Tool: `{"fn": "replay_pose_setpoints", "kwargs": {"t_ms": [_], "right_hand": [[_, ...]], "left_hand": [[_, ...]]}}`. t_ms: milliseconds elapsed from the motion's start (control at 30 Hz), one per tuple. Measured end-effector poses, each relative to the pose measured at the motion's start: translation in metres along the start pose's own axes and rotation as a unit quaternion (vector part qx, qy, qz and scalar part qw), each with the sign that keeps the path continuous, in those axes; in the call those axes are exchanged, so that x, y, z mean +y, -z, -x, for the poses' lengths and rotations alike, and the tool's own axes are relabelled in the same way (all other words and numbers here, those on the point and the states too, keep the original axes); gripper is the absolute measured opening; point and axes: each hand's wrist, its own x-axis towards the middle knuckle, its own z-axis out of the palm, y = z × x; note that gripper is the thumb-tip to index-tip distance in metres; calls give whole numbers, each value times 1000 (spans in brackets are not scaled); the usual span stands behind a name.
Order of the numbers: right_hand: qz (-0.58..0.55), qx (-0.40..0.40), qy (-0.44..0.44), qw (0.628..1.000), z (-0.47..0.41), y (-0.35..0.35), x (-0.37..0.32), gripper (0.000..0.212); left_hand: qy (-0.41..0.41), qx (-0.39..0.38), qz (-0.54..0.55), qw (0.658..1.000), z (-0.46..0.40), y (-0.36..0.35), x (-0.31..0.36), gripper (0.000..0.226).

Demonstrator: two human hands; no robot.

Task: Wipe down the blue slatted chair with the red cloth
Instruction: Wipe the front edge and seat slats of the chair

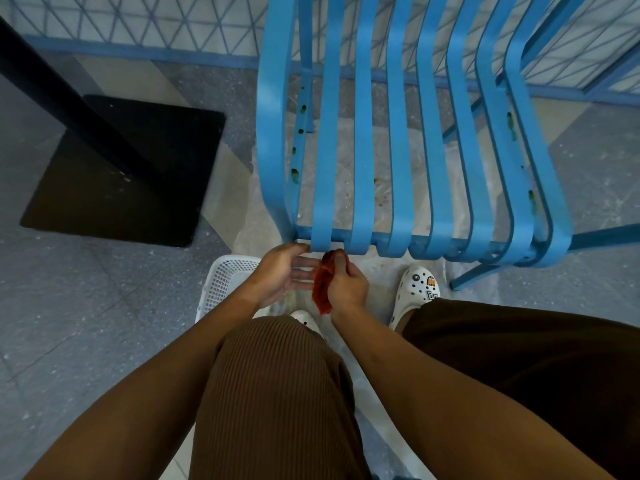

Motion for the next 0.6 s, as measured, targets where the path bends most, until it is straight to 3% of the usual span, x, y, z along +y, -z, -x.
{"fn": "replay_pose_setpoints", "kwargs": {"t_ms": [133, 267, 467, 600], "right_hand": [[-23, -24, 40, 999, 2, 4, -7, 35], [-39, -10, 18, 999, 4, -4, -20, 37], [68, -40, 0, 997, 13, 9, -13, 39], [152, -103, 16, 983, 38, 35, -18, 40]], "left_hand": [[-28, 6, 8, 1000, 2, -1, 2, 36], [-32, 14, 1, 999, 6, -9, 7, 37], [6, -27, -44, 999, 22, -3, 10, 48], [19, -113, -178, 977, 46, 9, 20, 47]]}}
